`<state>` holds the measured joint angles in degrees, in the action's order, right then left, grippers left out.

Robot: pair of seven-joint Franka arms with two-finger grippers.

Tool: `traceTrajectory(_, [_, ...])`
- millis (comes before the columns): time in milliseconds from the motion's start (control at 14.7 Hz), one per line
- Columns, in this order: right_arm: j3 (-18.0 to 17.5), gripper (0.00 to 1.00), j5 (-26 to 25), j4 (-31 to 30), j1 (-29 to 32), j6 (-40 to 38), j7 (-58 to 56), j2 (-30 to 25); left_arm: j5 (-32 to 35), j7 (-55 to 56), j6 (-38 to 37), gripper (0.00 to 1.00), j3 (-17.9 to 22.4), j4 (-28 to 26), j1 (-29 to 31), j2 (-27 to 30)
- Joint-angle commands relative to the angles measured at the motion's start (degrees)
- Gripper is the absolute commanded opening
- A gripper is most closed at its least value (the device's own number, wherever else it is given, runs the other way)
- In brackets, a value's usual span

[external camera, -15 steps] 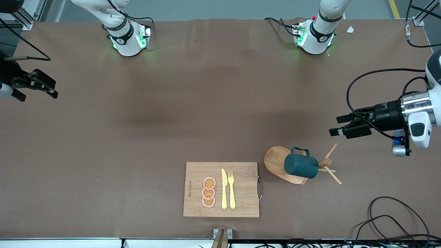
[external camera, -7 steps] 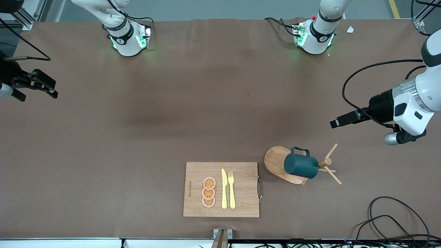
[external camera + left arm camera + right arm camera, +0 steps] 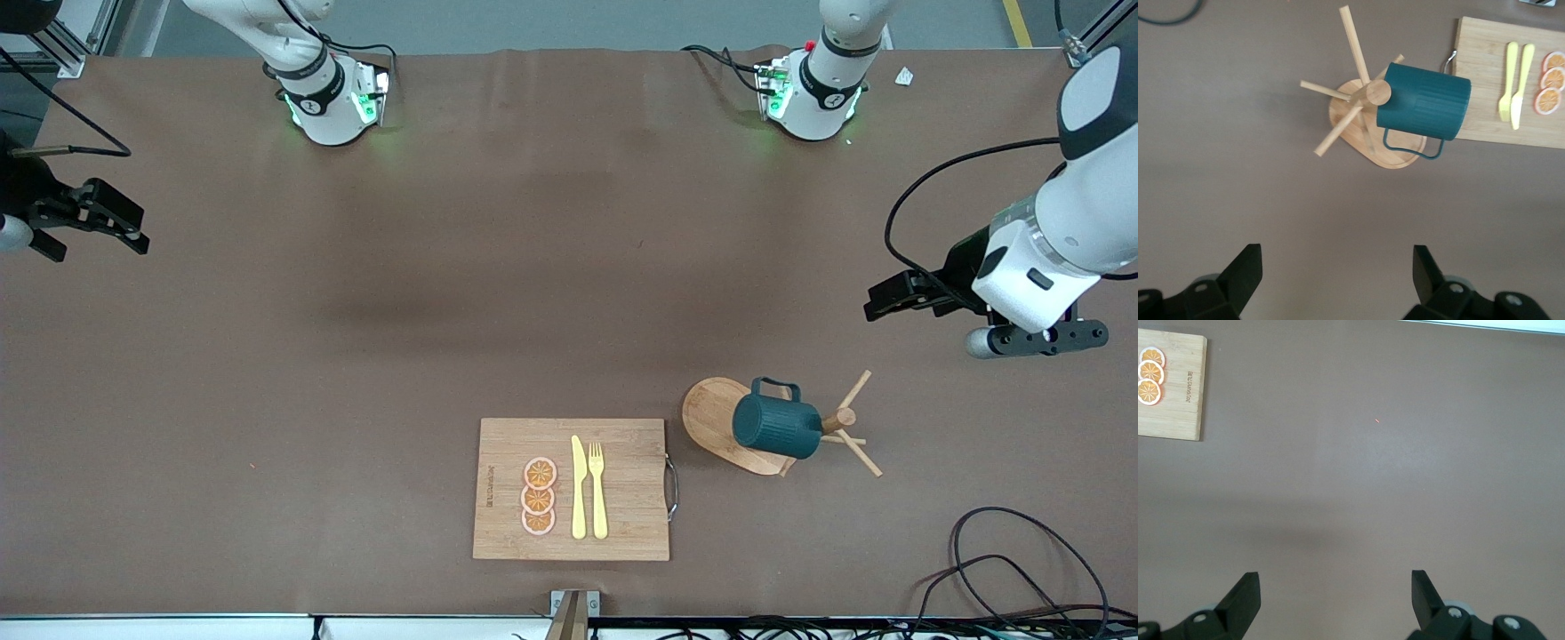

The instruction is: Pass cup and hang on rack

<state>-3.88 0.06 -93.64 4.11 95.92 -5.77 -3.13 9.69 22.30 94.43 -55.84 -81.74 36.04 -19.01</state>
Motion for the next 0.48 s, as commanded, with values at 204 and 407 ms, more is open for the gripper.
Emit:
traceTrajectory(204, [0.2,1.0,0.2,0.5,0.0,-0.5,-0.4,0.0,-7.3,-14.1,-2.4,1.0,28.9,-0.3,-19.1,10.7])
traceTrajectory(407, [0.2,1.0,0.2,0.5,-0.1,-0.5,-0.3,0.0,-7.4,-15.9,-4.0,1.0,38.7,-0.7,-27.1,13.7])
